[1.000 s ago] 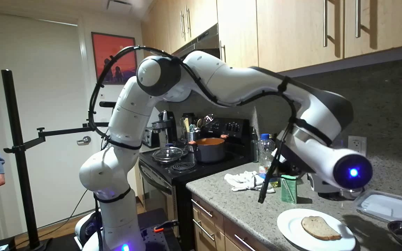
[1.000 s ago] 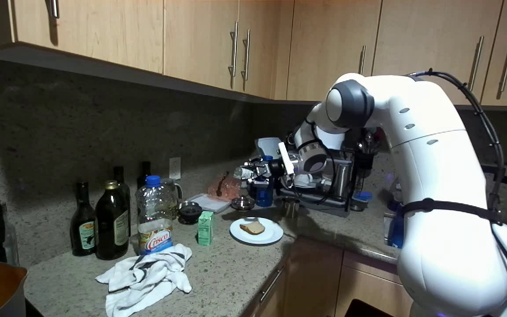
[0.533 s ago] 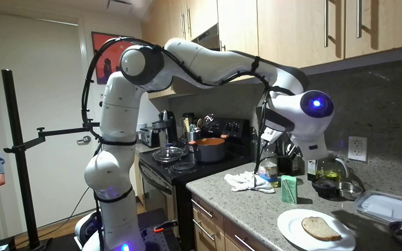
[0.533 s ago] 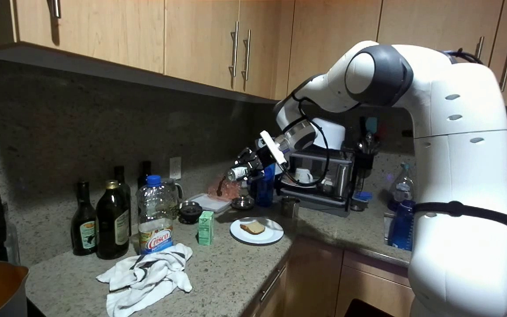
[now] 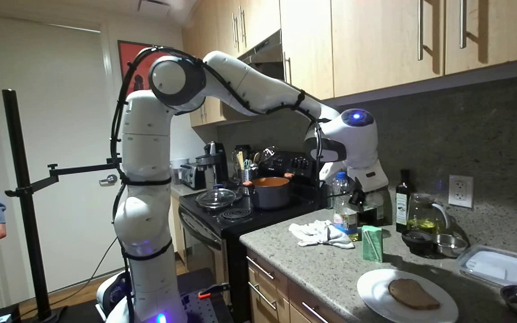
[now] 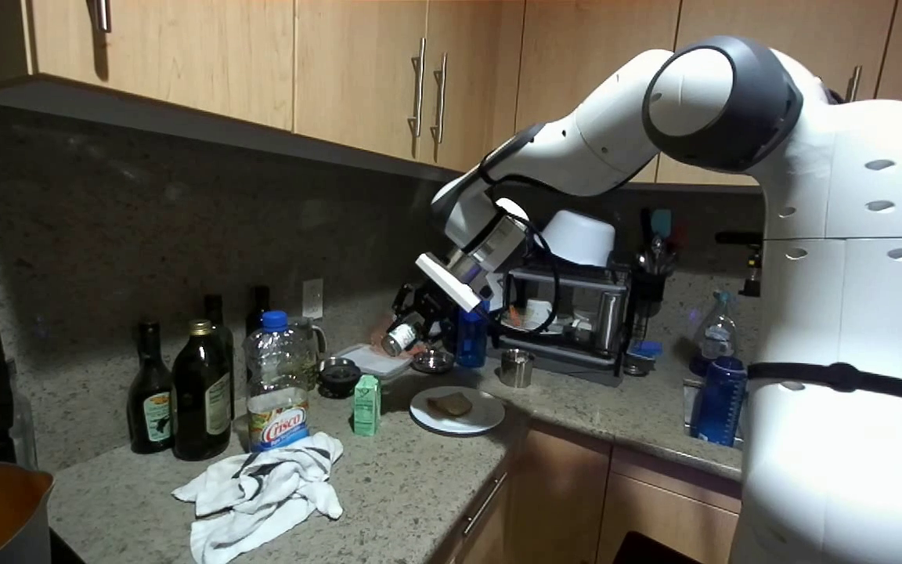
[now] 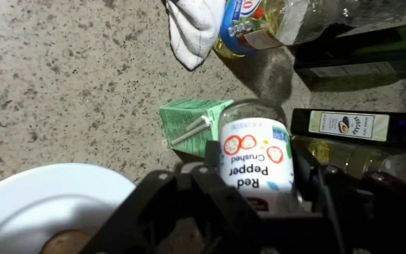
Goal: Pour contents from the bottle onto the bread
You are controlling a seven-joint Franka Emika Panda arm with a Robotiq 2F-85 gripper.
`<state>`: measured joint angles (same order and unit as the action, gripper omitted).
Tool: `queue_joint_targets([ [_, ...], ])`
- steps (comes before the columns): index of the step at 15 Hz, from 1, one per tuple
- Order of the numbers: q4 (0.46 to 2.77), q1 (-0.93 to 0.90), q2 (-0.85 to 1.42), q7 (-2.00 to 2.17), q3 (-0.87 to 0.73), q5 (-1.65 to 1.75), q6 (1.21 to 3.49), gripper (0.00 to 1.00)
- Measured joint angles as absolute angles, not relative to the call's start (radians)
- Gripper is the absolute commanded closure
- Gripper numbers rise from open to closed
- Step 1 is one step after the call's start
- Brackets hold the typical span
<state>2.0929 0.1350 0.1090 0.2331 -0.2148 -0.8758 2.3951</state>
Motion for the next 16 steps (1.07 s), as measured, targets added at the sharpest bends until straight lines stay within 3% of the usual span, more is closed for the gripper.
queue_joint_targets([
  [6,2.204,0.077,0.114,0.467,-0.160,-0.600,2.627,0.73],
  [16,2.301,0.051,0.169,0.790,-0.159,-0.265,2.771,0.73],
])
